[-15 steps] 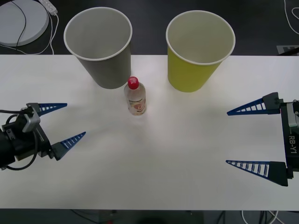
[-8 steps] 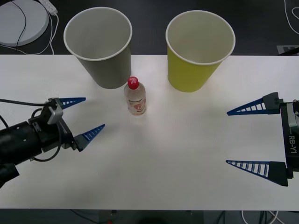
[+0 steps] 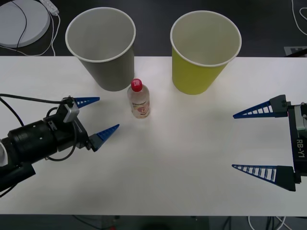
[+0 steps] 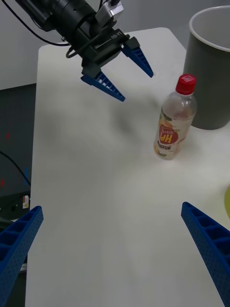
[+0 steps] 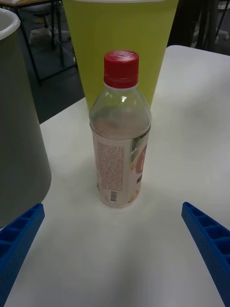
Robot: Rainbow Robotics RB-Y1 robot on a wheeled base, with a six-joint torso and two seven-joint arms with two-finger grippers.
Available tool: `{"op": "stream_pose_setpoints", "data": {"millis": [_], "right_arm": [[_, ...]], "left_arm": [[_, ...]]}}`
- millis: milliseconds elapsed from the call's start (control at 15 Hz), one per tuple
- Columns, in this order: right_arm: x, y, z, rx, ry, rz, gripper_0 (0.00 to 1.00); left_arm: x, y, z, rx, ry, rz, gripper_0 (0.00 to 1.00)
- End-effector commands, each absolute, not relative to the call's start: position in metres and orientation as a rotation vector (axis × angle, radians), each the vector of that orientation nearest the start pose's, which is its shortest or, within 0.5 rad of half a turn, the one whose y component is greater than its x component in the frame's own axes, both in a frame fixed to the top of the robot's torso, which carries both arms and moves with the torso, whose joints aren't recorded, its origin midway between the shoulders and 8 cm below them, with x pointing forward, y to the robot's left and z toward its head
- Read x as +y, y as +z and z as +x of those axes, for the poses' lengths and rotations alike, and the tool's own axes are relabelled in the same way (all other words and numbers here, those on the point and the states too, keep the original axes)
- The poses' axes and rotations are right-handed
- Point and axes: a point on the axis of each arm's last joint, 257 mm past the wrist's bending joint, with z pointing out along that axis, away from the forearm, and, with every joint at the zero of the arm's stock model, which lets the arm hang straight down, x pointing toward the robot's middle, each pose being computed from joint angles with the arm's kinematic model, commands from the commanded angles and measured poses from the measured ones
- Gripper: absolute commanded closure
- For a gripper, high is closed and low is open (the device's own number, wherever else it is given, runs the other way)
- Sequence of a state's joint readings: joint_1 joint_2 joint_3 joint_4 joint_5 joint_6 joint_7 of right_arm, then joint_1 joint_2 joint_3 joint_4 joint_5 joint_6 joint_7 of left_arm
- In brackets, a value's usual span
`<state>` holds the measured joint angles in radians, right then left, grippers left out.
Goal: Put the can into the green bin and the plastic bottle into the gray bin
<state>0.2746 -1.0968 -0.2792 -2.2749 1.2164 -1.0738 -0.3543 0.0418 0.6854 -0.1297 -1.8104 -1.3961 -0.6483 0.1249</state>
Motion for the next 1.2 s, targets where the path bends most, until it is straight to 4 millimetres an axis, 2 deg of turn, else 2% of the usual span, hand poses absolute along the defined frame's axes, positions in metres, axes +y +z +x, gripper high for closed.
{"op": "stream_pose_setpoints", "data": {"millis": [67, 733, 1200], "right_arm": [[-0.189, -0.111, 0.302, 1.520, 0.451, -1.508, 0.00], [-0.189, -0.111, 0.302, 1.520, 0.451, -1.508, 0.00], [-0.189, -0.111, 0.302, 1.520, 0.451, -1.508, 0.00]], "left_arm": [[0.164, -0.204, 0.451, 1.537, -0.340, 0.976, 0.00], [0.143, -0.201, 0.466, 1.537, -0.335, 0.960, 0.00], [0.126, -0.202, 0.485, 1.525, -0.307, 0.975, 0.00]]}}
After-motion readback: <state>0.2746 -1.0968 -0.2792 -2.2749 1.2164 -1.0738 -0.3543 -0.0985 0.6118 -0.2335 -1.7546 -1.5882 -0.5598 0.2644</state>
